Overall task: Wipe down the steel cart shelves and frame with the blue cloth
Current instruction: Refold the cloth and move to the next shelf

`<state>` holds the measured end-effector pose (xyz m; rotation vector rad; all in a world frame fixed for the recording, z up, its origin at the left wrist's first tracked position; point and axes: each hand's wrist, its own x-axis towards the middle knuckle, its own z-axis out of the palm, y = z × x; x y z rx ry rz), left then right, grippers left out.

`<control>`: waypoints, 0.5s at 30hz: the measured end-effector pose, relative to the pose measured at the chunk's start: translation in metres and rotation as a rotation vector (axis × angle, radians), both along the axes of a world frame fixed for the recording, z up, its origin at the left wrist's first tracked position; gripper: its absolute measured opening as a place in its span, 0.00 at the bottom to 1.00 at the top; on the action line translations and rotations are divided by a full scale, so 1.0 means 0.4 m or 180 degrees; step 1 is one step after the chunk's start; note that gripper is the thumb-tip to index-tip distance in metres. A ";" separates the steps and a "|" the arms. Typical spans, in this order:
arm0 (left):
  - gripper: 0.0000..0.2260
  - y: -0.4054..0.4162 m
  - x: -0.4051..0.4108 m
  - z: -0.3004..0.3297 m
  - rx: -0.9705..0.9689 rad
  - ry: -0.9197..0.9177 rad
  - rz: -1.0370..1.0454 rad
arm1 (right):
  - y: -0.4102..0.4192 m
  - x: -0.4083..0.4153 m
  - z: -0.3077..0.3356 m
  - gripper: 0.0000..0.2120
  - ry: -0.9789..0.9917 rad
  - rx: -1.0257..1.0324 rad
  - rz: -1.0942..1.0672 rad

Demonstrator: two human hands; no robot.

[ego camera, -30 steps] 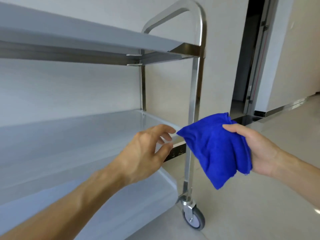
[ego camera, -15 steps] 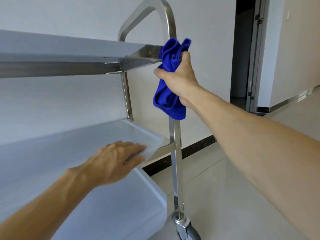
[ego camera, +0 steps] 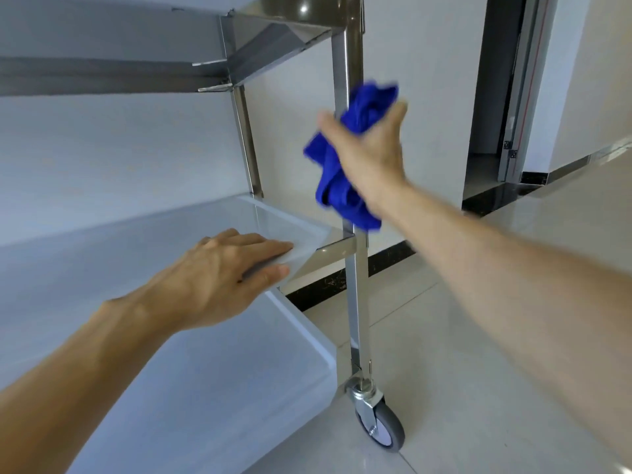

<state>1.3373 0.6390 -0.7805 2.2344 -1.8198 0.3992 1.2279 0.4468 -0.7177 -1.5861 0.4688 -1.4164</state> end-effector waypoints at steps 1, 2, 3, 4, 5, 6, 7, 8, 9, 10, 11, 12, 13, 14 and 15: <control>0.30 -0.003 0.000 0.000 0.0013 0.0019 0.0001 | -0.004 0.001 0.050 0.27 -0.0043 -0.0141 -0.0117; 0.30 -0.005 0.001 0.000 0.0038 0.0041 -0.0008 | -0.007 -0.002 0.088 0.27 -0.0053 -0.0272 -0.0212; 0.31 -0.005 0.002 -0.001 0.0054 0.0052 -0.0017 | -0.010 -0.004 0.110 0.27 -0.0047 -0.0376 -0.0224; 0.31 -0.004 0.005 -0.002 0.0055 0.0050 -0.0019 | -0.015 -0.003 0.112 0.27 -0.0047 -0.0442 -0.0134; 0.31 -0.002 0.007 -0.003 0.0043 0.0036 -0.0014 | -0.022 -0.005 0.095 0.26 -0.0004 -0.0483 0.0026; 0.31 -0.001 0.008 -0.004 0.0027 0.0018 -0.0006 | -0.033 -0.010 0.063 0.25 0.0090 -0.0496 0.0252; 0.31 0.000 0.008 -0.005 0.0012 -0.0001 -0.0003 | -0.046 -0.019 0.019 0.23 0.0244 -0.0455 0.0526; 0.31 0.000 0.009 -0.005 0.0010 -0.0014 -0.0009 | -0.062 -0.032 -0.031 0.22 0.0422 -0.0350 0.0832; 0.31 0.000 0.008 -0.005 0.0017 -0.0006 -0.0019 | -0.075 -0.049 -0.081 0.21 0.0592 -0.0203 0.1136; 0.31 0.001 0.008 -0.005 0.0022 0.0021 -0.0023 | -0.084 -0.064 -0.127 0.22 0.0730 -0.0052 0.1378; 0.31 0.002 0.009 -0.005 0.0023 0.0044 -0.0022 | -0.086 -0.073 -0.168 0.23 0.0822 0.0054 0.1508; 0.31 0.002 0.010 -0.006 0.0024 0.0052 -0.0016 | -0.083 -0.077 -0.205 0.26 0.0854 0.0093 0.1525; 0.30 0.002 0.011 -0.006 0.0028 0.0043 -0.0005 | -0.078 -0.075 -0.240 0.29 0.0851 0.0083 0.1465; 0.30 0.000 0.012 -0.005 0.0033 0.0032 0.0009 | -0.073 -0.070 -0.275 0.31 0.0836 0.0063 0.1376; 0.29 -0.002 0.011 -0.005 0.0041 0.0028 0.0023 | -0.066 -0.061 -0.309 0.33 0.0820 0.0042 0.1309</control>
